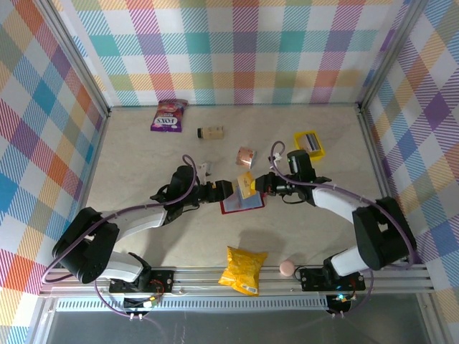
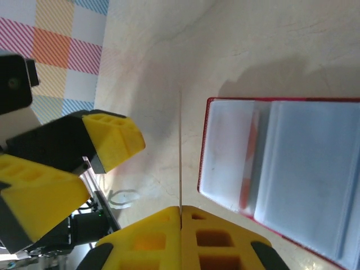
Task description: Put the credit cards into the card holder
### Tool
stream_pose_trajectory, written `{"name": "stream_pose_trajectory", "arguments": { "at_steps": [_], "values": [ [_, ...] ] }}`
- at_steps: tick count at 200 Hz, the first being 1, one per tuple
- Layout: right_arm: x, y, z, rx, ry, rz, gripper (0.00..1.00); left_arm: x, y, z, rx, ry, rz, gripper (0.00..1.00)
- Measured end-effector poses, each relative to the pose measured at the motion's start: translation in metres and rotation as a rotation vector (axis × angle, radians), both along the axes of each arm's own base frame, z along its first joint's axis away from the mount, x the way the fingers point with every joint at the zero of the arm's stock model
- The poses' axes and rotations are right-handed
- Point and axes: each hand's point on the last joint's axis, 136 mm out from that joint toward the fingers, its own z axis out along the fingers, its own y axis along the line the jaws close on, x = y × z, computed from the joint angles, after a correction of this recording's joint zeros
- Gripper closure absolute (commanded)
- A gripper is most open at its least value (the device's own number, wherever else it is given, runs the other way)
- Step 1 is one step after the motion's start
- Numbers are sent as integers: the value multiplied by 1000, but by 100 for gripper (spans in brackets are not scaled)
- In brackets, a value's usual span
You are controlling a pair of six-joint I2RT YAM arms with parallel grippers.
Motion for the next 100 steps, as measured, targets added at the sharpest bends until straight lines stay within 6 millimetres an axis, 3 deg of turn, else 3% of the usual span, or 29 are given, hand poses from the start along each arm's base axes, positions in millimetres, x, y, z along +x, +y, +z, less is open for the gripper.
{"name": "stream_pose_trajectory", "arguments": {
  "at_steps": [43, 100],
  "values": [
    [8, 1, -35, 44, 150, 26, 100, 7, 1, -13, 5, 5, -4, 29],
    [6, 10, -33, 16, 92, 41, 100, 0, 6, -43, -30, 98, -19, 31]
  ]
}}
